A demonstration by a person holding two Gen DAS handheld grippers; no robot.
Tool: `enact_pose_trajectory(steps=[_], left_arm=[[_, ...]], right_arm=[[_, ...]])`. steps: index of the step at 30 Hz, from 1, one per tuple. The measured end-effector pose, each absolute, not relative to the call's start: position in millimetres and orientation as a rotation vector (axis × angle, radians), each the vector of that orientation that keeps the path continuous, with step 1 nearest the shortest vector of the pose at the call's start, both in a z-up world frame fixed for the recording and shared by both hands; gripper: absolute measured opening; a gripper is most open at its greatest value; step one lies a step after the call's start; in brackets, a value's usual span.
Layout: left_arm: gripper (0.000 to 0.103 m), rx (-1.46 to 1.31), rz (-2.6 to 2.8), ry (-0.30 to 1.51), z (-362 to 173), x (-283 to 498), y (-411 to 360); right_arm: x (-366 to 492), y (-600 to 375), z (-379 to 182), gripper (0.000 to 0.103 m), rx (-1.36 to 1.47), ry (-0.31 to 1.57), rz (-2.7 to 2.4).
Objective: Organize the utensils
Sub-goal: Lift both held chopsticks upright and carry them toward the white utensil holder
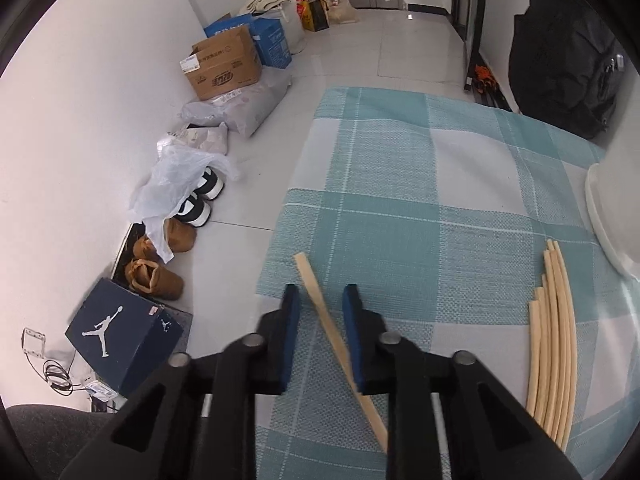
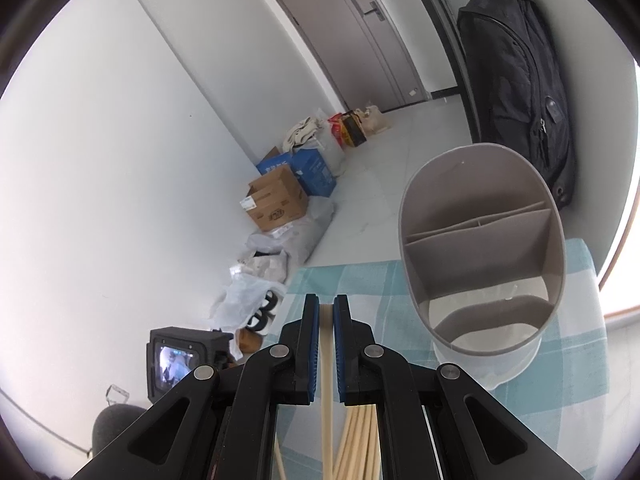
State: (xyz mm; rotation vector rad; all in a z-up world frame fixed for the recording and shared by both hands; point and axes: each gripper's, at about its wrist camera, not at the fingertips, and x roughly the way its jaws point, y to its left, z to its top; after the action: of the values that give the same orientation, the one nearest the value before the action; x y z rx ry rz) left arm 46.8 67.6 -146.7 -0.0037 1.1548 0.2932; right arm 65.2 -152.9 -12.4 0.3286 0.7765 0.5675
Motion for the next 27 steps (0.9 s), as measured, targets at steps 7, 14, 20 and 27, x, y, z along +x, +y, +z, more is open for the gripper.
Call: enact_pose_trajectory(steps=[7,14,20,27], left_arm=[[0.002,-0.168,0.26,1.156,-144.7,47.5,83.7],[0.001,-0.347,0.197,1.092,-132.7,49.3,90.8],[0.001,-0.357,0.115,0.919,-93.9,41.1,69.4],[0.001,-0.344,-0.001,0.798,-64.3,29.6,49.2]], right_arm=[[63.7,-167.0,-11.6,0.007,0.363,0.768,0.58],[73.7,-179.5,-8.5,0.007,0.392,0.764,0.592],[73.2,-188.4,-4.1,0.007,0.403,0.74,0.596],[66.1,-202.0,2.1,0.007,0.417,0.695,0.563]])
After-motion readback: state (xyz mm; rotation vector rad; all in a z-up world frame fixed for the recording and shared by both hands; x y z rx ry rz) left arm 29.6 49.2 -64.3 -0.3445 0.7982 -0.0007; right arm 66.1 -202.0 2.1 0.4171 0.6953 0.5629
